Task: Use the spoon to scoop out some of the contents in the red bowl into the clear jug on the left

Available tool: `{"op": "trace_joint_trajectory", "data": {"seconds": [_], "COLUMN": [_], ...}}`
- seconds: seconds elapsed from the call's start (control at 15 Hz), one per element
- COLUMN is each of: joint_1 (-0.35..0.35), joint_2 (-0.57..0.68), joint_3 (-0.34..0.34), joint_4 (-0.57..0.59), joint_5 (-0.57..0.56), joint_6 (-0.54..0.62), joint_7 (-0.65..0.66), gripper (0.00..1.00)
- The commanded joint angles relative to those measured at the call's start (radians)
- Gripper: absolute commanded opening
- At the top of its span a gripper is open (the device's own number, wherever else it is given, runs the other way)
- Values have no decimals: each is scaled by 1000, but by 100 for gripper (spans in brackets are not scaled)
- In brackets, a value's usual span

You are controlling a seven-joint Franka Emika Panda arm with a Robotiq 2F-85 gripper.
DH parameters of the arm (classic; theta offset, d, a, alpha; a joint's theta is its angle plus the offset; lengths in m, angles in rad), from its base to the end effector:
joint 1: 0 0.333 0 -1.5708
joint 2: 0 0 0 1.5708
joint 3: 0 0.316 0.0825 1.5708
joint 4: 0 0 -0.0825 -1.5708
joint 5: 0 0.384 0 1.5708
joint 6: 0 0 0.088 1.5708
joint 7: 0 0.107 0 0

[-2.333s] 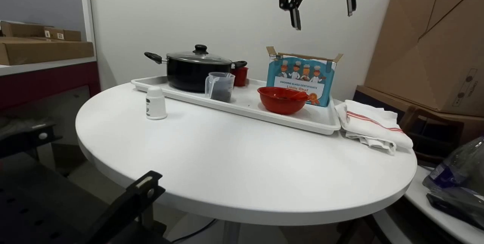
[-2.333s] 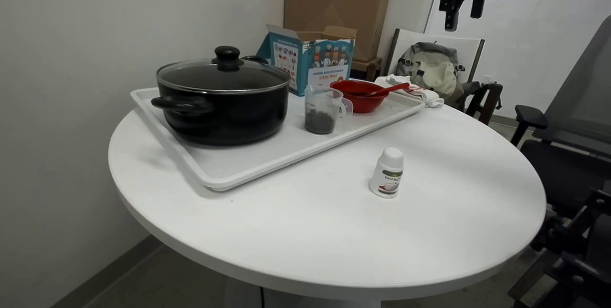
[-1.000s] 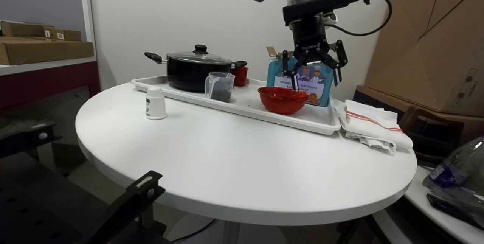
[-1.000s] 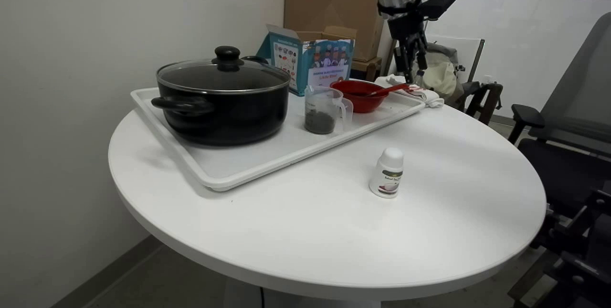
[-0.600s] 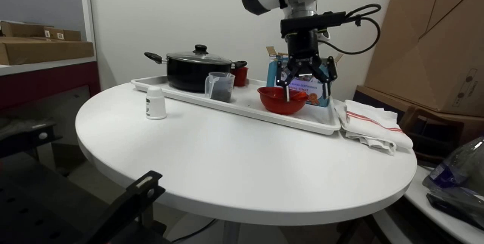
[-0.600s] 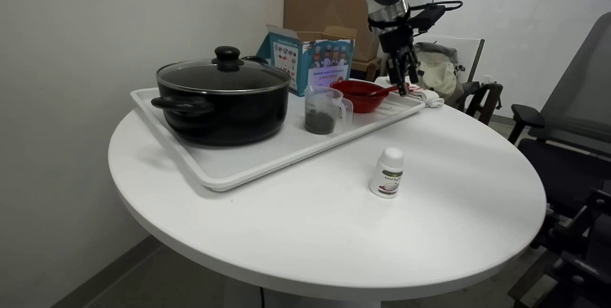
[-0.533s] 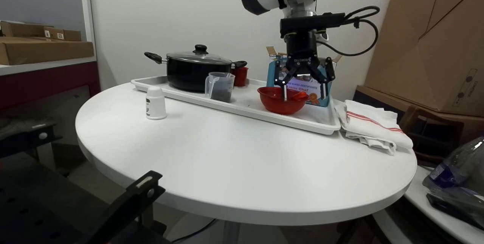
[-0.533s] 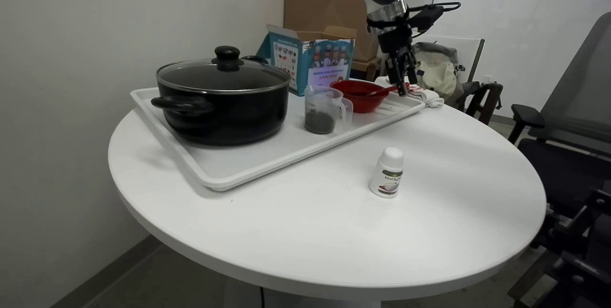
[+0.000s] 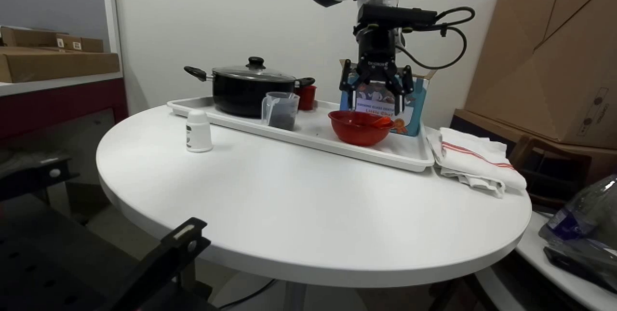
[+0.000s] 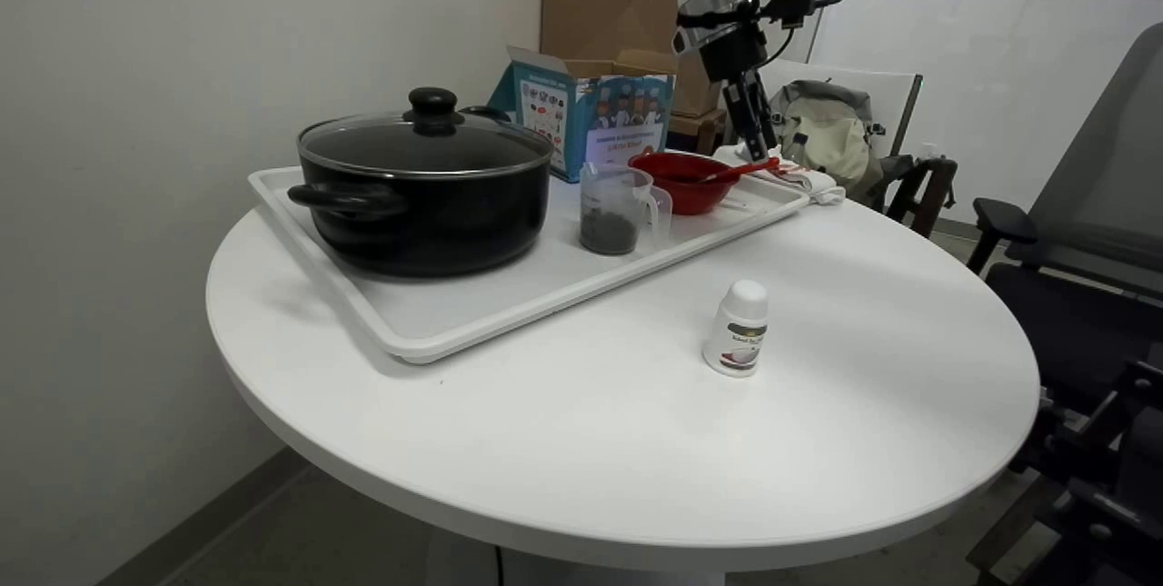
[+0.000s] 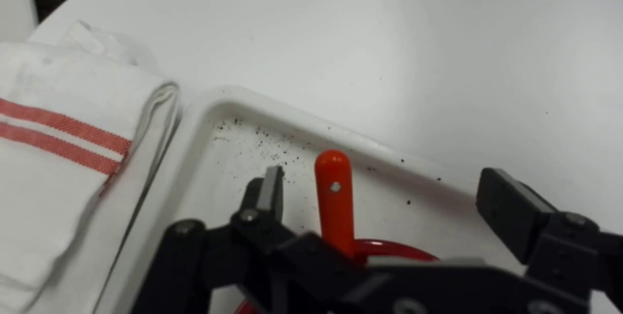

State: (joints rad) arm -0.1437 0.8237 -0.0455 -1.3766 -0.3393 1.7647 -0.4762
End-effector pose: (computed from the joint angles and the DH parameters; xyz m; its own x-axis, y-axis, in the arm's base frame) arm 0.6682 -0.1522 0.1991 0.7817 0.3415 -0.5219 0.4376 -0.8965 0.0689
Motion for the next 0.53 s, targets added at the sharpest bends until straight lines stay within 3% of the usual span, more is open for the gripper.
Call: {"op": "trace_joint_trajectory", "data": {"seconds": [0.0, 0.47], "joint_1": [-3, 5], "joint_2": [59, 96], "joint_3": [-3, -7], "joint_4": [109, 124], "joint_5": [-8, -25], "joint_6": [-71, -43], "joint_7": [-60, -53], "gripper": [100, 100]}}
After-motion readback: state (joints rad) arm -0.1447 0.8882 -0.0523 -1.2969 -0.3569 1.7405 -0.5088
